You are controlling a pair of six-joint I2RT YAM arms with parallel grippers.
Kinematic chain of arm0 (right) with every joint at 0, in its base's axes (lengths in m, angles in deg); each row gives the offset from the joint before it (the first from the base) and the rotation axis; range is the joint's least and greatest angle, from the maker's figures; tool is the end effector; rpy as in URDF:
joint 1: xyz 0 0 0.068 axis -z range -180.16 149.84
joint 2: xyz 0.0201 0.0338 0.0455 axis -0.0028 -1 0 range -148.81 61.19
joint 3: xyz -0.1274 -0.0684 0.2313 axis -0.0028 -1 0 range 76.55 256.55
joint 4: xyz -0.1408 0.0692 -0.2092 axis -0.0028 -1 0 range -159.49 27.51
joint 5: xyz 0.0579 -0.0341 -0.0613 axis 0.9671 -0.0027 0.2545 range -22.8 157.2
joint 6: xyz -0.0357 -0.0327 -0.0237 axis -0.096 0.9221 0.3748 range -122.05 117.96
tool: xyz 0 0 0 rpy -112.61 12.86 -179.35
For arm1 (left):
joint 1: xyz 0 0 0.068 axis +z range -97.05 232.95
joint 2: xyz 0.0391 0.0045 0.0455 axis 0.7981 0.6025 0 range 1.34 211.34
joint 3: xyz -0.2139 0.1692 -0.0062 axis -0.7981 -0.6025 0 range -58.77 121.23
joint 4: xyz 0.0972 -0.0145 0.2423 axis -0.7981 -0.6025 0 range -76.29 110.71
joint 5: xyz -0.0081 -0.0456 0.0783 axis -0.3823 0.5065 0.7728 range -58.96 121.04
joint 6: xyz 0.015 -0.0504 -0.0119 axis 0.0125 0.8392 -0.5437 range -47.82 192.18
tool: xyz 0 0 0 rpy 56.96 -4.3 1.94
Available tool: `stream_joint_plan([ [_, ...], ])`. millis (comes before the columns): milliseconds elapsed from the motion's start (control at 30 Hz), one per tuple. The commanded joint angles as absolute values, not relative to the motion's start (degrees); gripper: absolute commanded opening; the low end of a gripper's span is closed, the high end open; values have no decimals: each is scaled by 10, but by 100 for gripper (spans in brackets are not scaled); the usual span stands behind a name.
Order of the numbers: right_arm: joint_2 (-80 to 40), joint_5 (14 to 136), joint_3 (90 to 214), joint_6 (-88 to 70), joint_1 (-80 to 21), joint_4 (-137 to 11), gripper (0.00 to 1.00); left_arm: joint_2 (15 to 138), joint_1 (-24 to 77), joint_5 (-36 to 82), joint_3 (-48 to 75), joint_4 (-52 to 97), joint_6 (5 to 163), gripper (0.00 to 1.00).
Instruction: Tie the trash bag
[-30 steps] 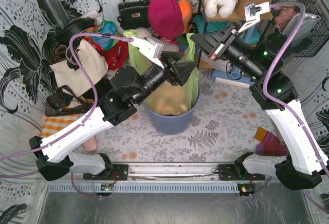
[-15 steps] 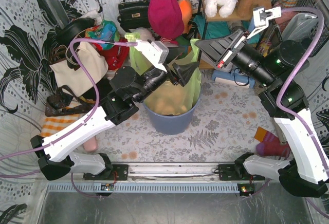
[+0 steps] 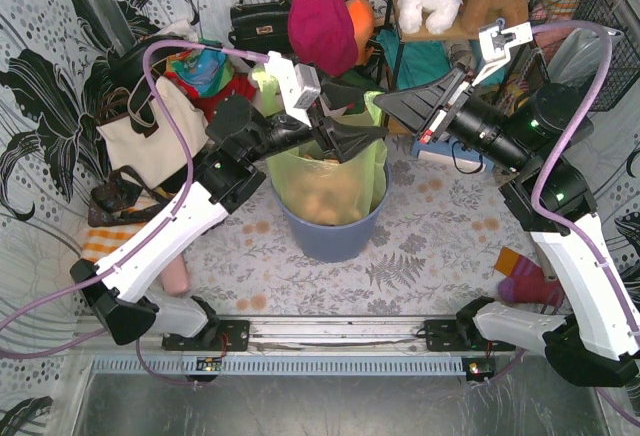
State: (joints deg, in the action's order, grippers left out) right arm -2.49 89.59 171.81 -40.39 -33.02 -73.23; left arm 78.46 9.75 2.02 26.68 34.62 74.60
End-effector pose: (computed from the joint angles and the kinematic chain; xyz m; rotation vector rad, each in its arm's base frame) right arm 0.1440 0.1092 0.5676 -0.3093 1.3111 1.3017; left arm 0.2012 -0.2126 0.5055 0.8576 0.9707 -0.9859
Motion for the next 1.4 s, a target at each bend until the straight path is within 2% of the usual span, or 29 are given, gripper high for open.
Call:
stream_joint_plan([
  [0, -17, 918, 1715, -402, -331, -701, 0, 795, 120, -112, 293, 419, 803, 77],
  [200, -16, 919, 1715, -402, -331, -695, 0, 811, 141, -172, 309, 459, 848, 73],
  [500, -18, 926, 1701, -407, -331, -685, 0, 832, 154, -190, 330, 495, 897, 57],
  [633, -17, 927, 1700, -406, -331, -686, 0, 840, 155, -187, 340, 486, 897, 43],
  [833, -16, 927, 1702, -408, -331, -683, 0, 838, 155, -182, 336, 465, 881, 37],
  [900, -16, 927, 1704, -408, -331, -684, 0, 834, 155, -182, 328, 464, 877, 31],
  [1133, -15, 926, 1706, -406, -331, -688, 0, 827, 155, -177, 319, 467, 875, 2],
  [1267, -11, 917, 1711, -395, -331, -708, 0, 826, 156, -170, 321, 458, 870, 0],
  [1367, -3, 897, 1730, -380, -331, -727, 35, 825, 155, -168, 322, 454, 869, 0],
])
